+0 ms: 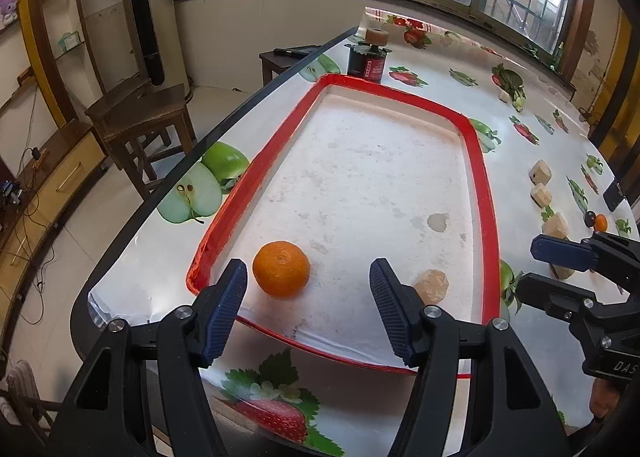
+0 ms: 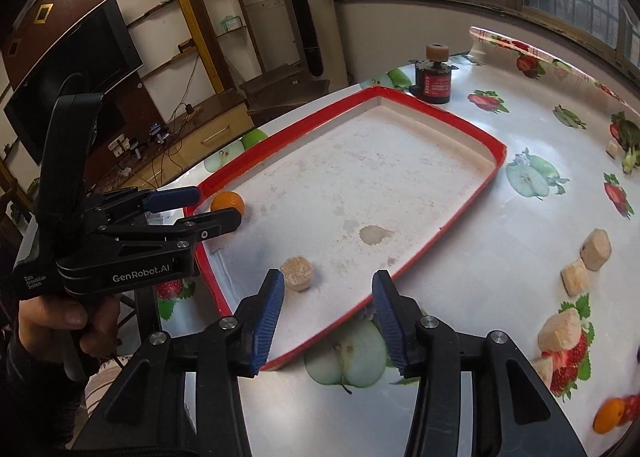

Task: Organize fruits
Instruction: 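Open left tool to drop the orange while right tool drops the block in the tray, then withdraw both open tools from the tray back over the table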

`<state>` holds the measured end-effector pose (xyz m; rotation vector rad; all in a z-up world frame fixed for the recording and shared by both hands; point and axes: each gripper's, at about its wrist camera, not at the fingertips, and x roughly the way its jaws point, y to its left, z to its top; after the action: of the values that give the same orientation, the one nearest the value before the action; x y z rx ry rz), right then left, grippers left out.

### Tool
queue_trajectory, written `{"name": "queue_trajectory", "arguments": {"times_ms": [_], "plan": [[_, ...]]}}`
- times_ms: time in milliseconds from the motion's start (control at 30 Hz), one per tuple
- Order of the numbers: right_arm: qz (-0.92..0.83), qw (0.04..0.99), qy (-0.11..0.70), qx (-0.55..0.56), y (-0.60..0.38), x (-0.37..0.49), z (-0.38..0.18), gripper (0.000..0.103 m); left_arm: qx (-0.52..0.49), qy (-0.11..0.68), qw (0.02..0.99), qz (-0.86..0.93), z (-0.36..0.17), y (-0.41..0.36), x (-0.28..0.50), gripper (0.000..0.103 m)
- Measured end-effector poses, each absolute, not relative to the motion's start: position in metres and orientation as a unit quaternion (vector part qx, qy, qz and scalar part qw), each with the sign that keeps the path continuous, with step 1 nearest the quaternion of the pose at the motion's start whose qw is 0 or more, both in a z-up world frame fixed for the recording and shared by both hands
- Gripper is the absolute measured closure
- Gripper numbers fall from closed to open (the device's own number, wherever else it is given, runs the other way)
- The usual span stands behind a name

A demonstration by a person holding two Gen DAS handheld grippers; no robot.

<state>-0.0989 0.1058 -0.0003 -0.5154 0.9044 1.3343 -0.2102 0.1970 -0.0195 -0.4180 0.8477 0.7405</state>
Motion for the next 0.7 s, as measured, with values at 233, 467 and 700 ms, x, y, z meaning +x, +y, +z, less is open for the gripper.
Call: {"name": "queue_trajectory", "arguments": {"times_ms": [233, 467, 700], "plan": [[0.572, 0.687, 0.398, -0.208, 0.069, -0.083, 0.010, 0.047, -0.246, 0.356, 0.850, 0.302, -0.004, 0.174, -0.202, 0.040], [0.541, 0.726, 0.381, -0.188, 0.014, -0.061, 0.028, 0.042, -0.258, 0.304, 0.864, 0.306, 0.011, 0.139, -0.181, 0.028], [0.476, 0.779, 0.377, -0.157, -0.065, -0.019, 0.040, 0.036, -0.175, 0.320, 0.888, 0.282, 0.020, 0.092, -0.144, 0.023]]}}
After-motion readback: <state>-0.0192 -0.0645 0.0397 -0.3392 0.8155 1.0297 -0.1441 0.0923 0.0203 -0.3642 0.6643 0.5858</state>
